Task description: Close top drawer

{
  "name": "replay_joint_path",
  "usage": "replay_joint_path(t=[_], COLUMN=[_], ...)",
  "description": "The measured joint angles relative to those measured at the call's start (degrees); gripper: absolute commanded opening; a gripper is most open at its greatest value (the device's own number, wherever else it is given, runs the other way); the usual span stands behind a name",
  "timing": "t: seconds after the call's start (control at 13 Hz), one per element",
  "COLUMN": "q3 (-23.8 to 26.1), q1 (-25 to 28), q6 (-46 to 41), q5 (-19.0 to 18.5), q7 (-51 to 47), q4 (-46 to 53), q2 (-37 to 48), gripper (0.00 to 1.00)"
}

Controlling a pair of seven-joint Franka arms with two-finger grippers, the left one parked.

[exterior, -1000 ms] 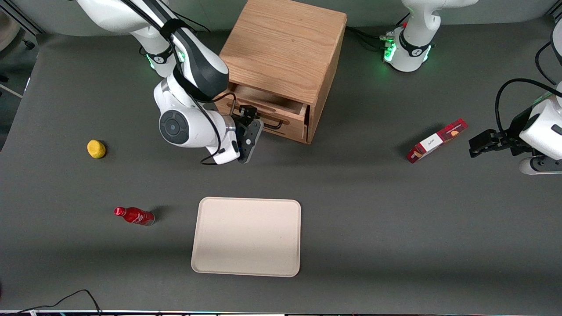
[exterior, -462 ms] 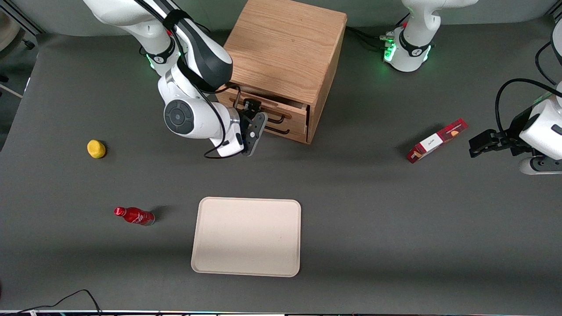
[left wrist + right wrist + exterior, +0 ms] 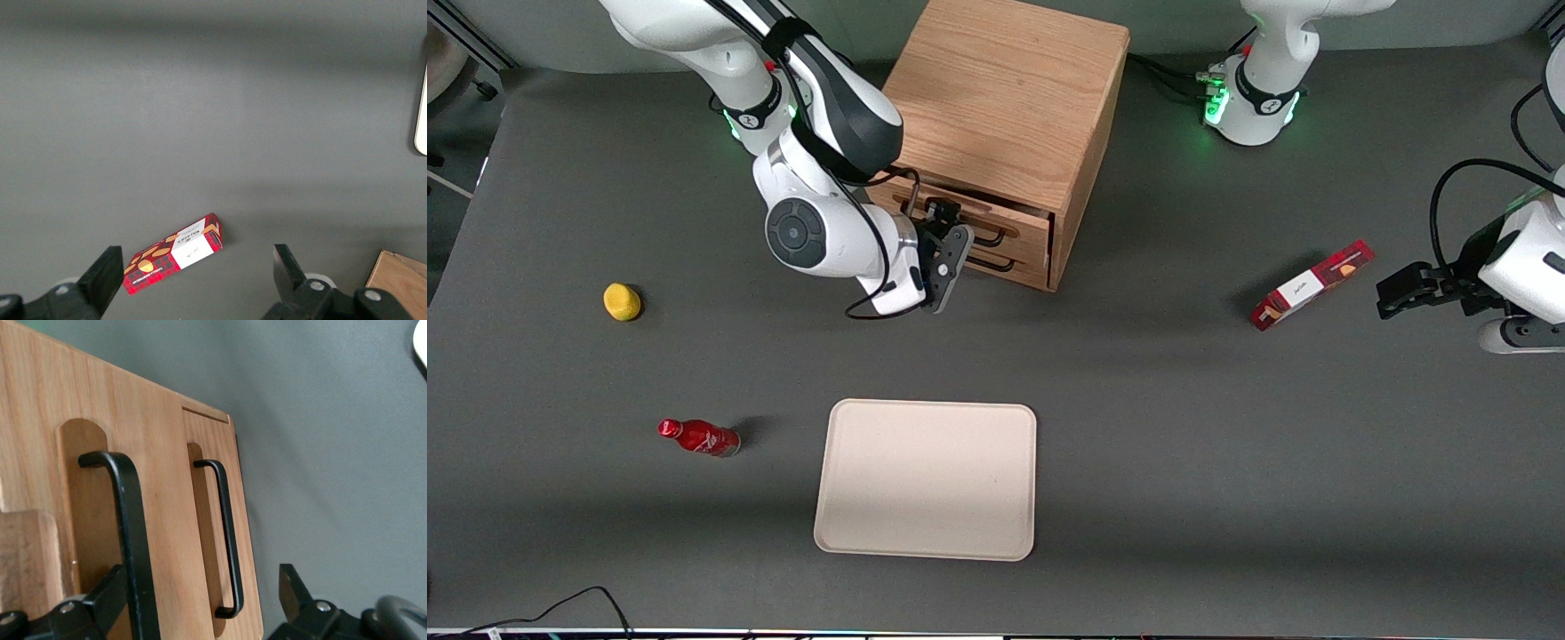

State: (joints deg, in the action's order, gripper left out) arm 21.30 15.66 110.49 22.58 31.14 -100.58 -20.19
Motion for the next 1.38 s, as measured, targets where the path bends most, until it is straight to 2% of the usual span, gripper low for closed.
replay_joint_path(t=[1.0,1.38], q3=[2.3,2.8], q1=[-0.1,-0.2], q6=[0.9,-4.3], q5=[0.0,0.2], q7=[-1.4,-4.9], q4=[-0.2,4.7], q2=[0.8,5.6], gripper=[1.00,1.00])
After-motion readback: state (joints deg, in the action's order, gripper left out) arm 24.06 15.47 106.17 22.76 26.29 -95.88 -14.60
